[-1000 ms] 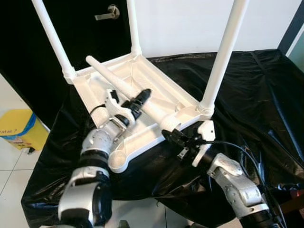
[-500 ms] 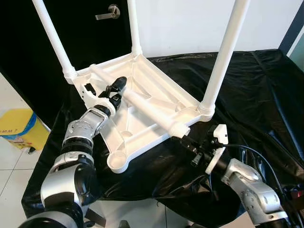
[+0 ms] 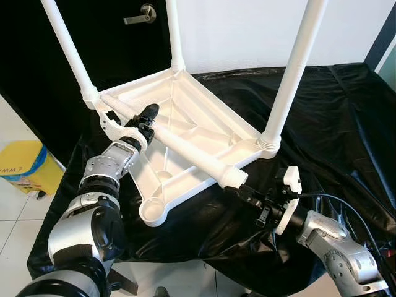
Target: Building children table
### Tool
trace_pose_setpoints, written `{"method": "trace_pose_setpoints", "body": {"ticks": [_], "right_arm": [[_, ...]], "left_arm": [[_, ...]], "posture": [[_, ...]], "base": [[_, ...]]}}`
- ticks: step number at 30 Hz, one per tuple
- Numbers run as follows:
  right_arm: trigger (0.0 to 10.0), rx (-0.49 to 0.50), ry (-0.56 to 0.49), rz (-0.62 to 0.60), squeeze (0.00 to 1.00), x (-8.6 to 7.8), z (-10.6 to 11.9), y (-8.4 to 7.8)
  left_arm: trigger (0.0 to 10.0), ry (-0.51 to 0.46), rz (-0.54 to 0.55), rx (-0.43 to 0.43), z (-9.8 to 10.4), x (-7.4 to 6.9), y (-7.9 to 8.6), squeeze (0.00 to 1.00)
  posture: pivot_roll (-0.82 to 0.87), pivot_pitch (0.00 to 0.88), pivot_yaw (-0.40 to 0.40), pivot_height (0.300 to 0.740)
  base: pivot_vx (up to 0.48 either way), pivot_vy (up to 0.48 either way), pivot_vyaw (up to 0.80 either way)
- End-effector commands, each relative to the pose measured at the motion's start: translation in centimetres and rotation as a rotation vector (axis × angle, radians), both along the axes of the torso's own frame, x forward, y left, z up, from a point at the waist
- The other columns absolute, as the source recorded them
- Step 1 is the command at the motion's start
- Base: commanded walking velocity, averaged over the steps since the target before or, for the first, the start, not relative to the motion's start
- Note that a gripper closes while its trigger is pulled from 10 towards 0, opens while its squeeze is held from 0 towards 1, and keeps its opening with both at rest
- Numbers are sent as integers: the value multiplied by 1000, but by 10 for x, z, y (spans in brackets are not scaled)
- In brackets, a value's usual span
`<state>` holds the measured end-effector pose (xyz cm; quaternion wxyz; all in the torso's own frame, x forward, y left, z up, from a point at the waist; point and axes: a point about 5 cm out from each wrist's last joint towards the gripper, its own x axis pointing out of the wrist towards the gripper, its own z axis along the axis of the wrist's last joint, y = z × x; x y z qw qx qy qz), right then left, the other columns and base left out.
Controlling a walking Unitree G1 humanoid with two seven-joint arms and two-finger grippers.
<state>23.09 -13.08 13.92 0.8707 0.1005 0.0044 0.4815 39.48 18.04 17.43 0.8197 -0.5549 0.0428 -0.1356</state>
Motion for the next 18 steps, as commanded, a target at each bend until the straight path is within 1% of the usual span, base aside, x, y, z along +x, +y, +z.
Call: {"method": "trace_pose_setpoints", "body": {"ticks": [1,5,7,12,13,18], "right_arm": [[10000,1,9,37,0,-4,-1,2],[10000,4,7,16,0,-2,0,1],[10000,12,-2,-18,0,1,2,0],[10000,19,0,-16,0,1,3,0],[10000,28,6,-7,1000,0,3,-1],[10000,37,12,-15,1000,-2,3,-5]], "left_arm": [[0,-126,-42,-18,13,1,-2,0],[0,-132,-49,-47,13,1,-2,0],[0,-138,-54,-65,13,1,-2,0],[0,-136,-49,-80,14,1,-2,0],[10000,-127,-35,-110,15,2,1,0],[10000,-113,-6,-139,16,3,8,0]], "posture": [[-144,19,50,740],[-142,21,49,740],[-141,22,47,740],[-139,20,44,740],[-139,17,42,740],[-140,14,41,740]], "base": [[0,0,0],[0,0,0],[0,0,0],[0,0,0],[0,0,0],[0,0,0]]}}
